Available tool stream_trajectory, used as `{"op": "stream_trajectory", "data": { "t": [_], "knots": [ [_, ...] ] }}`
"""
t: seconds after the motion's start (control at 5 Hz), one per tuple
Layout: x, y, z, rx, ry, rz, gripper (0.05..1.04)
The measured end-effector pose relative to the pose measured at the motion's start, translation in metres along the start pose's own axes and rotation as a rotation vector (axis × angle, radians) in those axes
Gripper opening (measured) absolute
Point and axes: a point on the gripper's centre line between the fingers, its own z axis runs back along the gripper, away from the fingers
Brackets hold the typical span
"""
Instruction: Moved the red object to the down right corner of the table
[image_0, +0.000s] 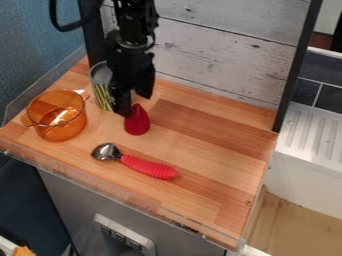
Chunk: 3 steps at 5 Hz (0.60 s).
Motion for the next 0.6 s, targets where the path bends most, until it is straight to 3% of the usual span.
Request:
{"op": "stream_trajectory", "data": {
  "t": [0.4,0.6],
  "knots": [
    [-0.010,0.004,-0.021,0.039,0.036,-0.037,0.951],
    [-0.005,0.001,-0.022,0.022,0.007,-0.023,0.715]
  ]
}}
